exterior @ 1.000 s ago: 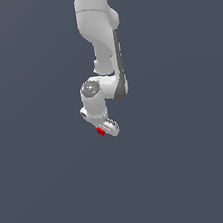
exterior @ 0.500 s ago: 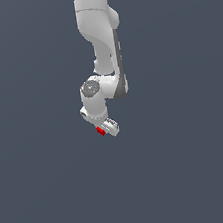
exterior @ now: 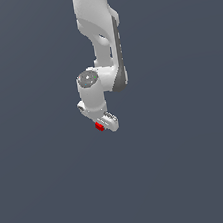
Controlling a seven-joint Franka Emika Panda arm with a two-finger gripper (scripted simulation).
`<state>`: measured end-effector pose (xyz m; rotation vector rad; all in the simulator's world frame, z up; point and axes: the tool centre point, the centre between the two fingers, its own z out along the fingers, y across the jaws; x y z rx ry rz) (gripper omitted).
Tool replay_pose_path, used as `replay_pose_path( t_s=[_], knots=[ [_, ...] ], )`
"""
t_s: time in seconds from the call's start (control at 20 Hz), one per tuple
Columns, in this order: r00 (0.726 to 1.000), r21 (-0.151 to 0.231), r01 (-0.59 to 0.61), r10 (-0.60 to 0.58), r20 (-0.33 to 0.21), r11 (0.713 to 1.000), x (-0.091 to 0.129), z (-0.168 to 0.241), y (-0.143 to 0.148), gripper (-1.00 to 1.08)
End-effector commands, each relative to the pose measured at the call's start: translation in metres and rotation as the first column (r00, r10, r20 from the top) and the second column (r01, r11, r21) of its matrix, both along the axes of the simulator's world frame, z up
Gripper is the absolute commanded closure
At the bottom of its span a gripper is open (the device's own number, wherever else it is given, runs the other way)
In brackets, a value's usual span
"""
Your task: Lift up the red cube by 0.2 meters.
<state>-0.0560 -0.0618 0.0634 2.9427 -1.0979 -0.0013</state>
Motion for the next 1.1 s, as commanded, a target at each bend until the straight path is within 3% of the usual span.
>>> replay_pose_path(
  t_s=[0.0, 0.6, 1.05],
  knots=[
    [1.000, 0.000, 0.001, -0.001, 0.001, 1.000, 0.000, 0.019, 0.000, 1.08],
    [1.000, 0.000, 0.001, -0.001, 0.001, 1.000, -0.001, 0.127, -0.001, 1.08],
    [1.000, -0.001, 0.001, -0.001, 0.001, 1.000, 0.001, 0.165, 0.000, 1.08]
  ],
)
